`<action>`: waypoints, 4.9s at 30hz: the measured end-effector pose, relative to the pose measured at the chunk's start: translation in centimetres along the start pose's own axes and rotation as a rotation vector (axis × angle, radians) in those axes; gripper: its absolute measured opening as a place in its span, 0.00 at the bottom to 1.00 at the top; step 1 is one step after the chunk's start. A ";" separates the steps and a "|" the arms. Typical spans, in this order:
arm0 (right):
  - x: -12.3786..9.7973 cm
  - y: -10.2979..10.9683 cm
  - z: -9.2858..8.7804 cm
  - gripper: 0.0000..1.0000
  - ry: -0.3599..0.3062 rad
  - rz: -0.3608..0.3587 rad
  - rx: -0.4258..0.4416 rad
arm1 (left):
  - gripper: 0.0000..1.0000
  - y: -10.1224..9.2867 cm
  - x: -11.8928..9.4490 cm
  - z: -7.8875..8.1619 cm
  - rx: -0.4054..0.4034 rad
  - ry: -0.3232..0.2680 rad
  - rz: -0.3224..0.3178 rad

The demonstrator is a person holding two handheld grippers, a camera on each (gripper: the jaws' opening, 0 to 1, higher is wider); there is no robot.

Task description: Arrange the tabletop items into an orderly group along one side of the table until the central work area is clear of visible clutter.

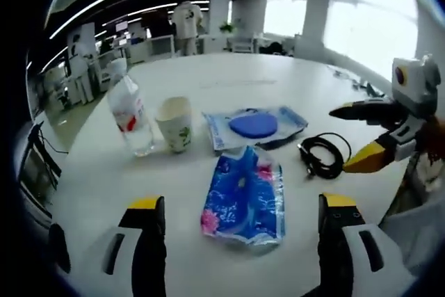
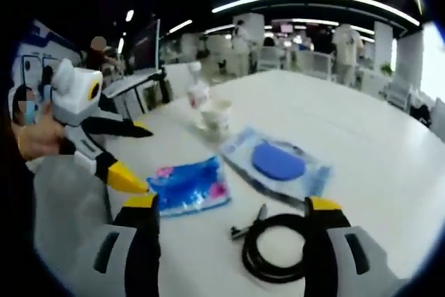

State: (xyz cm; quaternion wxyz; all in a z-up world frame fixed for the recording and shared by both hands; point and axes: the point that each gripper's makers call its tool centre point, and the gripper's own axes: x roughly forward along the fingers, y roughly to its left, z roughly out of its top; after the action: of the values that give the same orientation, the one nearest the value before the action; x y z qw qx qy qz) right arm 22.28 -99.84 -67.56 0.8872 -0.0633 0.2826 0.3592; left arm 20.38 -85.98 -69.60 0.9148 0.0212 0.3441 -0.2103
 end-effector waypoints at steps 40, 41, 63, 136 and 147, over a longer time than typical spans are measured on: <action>7.7 1.9 -1.7 0.37 0.058 0.132 -0.147 | 0.39 -1.8 0.7 -6.3 -0.451 0.119 0.013; 7.9 2.0 -1.7 0.35 0.057 0.136 -0.153 | 0.39 -1.7 0.8 -6.4 -0.455 0.124 0.015; 8.2 1.1 -3.1 0.04 0.089 0.138 -0.128 | 0.04 -2.3 1.1 -6.9 -0.526 0.131 -0.010; -6.7 -4.3 -3.3 0.00 0.108 -0.082 0.052 | 0.00 -9.2 1.9 1.9 -0.205 0.067 -0.276; -8.4 -6.7 -3.7 0.00 0.138 -0.169 0.050 | 0.00 -11.4 3.4 3.7 -0.162 0.063 -0.321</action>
State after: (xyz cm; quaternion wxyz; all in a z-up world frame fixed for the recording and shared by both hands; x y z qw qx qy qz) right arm 20.22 -110.97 -66.63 0.8939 -0.0893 0.3458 0.2708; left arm 20.43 -98.30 -67.69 0.8569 -0.1012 0.3875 -0.3246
